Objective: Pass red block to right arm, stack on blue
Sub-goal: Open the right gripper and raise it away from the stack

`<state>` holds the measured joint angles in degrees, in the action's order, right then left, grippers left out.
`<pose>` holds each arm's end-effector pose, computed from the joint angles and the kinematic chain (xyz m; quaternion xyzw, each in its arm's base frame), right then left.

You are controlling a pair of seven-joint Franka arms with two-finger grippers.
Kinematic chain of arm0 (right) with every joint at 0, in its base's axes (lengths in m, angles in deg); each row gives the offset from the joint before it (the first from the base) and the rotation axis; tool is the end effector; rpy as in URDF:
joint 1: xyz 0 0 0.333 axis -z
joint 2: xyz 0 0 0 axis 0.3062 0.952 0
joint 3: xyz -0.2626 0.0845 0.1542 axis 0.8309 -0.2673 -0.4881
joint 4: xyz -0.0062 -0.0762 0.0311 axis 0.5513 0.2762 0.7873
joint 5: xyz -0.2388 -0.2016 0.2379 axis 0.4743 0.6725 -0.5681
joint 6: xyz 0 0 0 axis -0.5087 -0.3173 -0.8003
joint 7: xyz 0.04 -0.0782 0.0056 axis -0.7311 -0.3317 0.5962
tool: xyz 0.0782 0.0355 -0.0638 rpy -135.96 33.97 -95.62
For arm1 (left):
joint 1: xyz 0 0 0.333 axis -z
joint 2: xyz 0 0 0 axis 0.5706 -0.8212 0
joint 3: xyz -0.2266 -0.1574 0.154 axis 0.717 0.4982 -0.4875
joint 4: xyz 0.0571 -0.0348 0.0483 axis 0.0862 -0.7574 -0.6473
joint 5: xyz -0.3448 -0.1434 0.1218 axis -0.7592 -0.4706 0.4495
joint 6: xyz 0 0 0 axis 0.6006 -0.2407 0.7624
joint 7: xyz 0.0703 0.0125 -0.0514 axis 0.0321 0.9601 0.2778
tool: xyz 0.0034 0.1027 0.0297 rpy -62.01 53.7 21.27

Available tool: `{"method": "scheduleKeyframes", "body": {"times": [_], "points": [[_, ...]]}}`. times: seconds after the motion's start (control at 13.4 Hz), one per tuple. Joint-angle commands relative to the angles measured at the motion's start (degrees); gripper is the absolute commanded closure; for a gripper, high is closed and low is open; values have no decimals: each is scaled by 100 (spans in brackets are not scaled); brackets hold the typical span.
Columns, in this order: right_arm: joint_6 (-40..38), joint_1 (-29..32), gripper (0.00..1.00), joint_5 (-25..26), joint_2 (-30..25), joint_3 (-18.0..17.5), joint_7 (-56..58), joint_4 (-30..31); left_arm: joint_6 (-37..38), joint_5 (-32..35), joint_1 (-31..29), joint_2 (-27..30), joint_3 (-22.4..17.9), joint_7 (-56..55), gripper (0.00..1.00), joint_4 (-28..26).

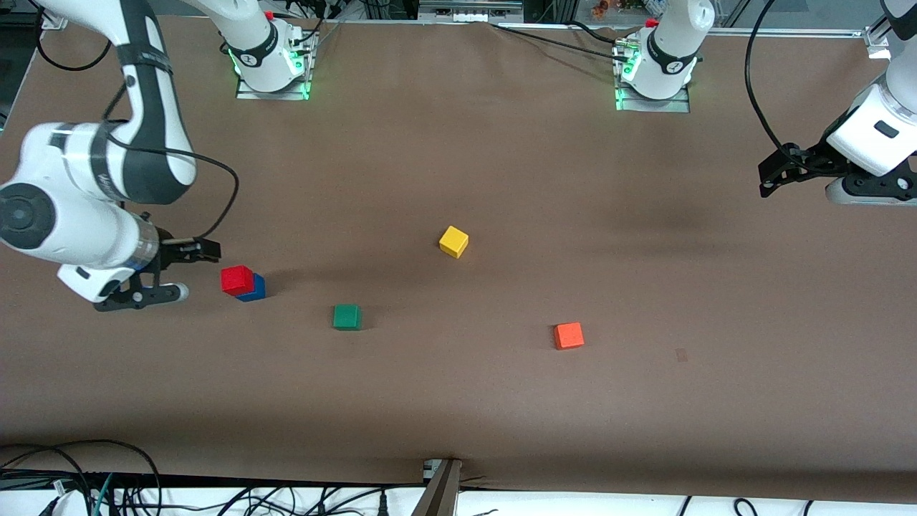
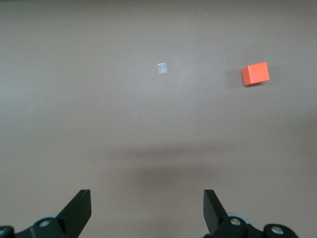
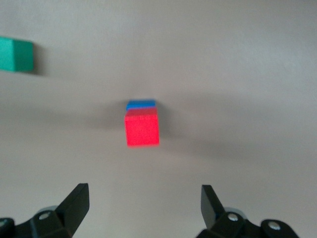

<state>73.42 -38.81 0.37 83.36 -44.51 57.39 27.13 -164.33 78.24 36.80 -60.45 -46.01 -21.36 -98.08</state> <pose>0.6466 0.0456 0.4270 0.9911 0.0850 -0.0965 0.0336 0.5579 -0.0319 0.5989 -0.9994 0.0201 -0.0085 0.0282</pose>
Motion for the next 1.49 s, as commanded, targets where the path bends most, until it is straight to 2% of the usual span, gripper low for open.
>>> {"method": "scheduleKeyframes", "body": {"times": [0.0, 0.22, 0.45, 0.52, 0.67, 0.82, 0.9, 1.04, 1.42], "points": [[-1132, 32, 0, 3, 46, 109, 125, -838, 139, -20, -24, 6, 19, 127, 0, 95], [-2223, 32, 0, 3, 46, 189, 117, -1507, 139, -20, -24, -2, -7, 127, 0, 103], [-2472, 189, 0, 12, -313, 93, 29, -1667, 235, -11, -24, 6, -8, 127, 0, 94], [-2490, 408, 0, 3, -489, -91, 29, -1580, 235, -11, -24, -2, 27, 127, 0, 94], [-2420, 1179, 0, 125, -1103, -1037, 37, -1073, 227, -2, -7, -11, 45, 127, 0, 86], [-2245, 1674, 0, 152, -1674, -1506, 55, -405, 279, -2, -7, -11, 54, 119, 0, 86], [-2078, 1763, 0, 152, -1921, -1551, 107, -97, 279, -11, -7, -11, 54, 119, 0, 86], [-2260, 1913, 0, 222, -2282, -1586, 108, 3, 297, -11, -7, 15, 54, 119, 0, 86], [-2454, 2045, 0, 512, -2433, -1823, 82, -15, 288, -11, -16, 24, 54, 101, 0, 86]]}}
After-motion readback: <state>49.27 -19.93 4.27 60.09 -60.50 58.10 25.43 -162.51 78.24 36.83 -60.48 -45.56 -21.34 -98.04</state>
